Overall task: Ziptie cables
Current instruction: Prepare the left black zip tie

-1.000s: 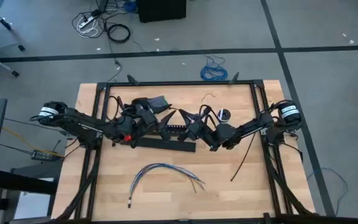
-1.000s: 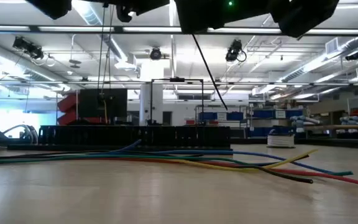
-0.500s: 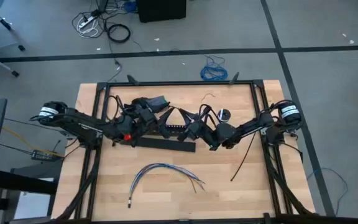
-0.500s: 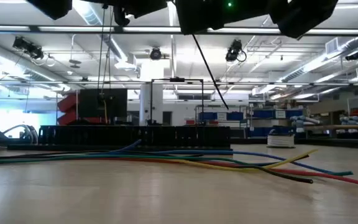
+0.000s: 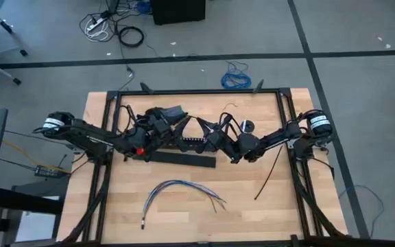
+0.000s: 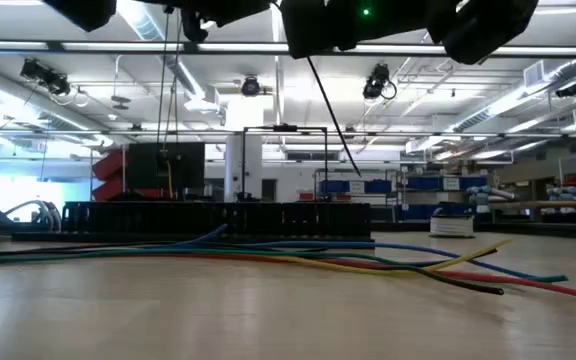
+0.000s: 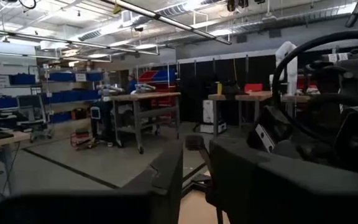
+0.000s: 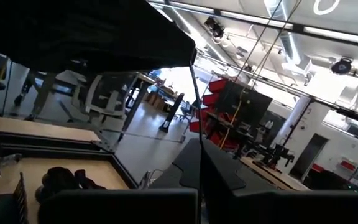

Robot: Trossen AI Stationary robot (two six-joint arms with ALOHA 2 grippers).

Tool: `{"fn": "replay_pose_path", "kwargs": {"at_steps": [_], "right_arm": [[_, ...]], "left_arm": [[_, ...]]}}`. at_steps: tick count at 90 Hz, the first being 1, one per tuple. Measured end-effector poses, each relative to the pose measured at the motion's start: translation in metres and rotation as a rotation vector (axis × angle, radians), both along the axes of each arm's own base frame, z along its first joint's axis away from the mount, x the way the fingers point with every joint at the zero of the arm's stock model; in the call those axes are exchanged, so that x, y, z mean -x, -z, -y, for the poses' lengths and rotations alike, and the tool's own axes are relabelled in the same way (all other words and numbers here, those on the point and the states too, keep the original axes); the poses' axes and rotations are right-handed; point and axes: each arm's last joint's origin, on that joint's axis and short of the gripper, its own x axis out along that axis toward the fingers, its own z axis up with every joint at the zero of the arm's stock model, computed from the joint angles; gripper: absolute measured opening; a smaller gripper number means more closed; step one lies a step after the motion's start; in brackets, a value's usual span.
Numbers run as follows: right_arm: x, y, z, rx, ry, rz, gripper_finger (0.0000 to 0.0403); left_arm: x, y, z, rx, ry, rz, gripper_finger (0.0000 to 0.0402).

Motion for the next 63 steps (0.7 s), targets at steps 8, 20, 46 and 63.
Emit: {"fn": "replay_pose_path", "kwargs": {"at_steps": [8,20,46,63], "right_arm": [[-0.001,0.000,0.000,0.009,-0.016,-0.006,0.0004],[-0.002,0.002,-0.001,0.023,-0.041,-0.027,0.0017],[-0.003,0.004,-0.004,0.003,-0.088,-0.024,0.0082],[-0.002,0.001,-0.013,0.070,-0.150,-0.030,0.0135]], "left_arm": [[0.000,0.000,0.000,-0.003,0.006,0.001,0.0020],[0.000,-0.001,0.000,-0.020,0.009,-0.003,0.0003],[0.000,-0.001,0.000,-0.050,0.001,-0.022,0.0000],[0.000,0.000,0.000,-0.102,-0.041,-0.083,0.0000]]}}
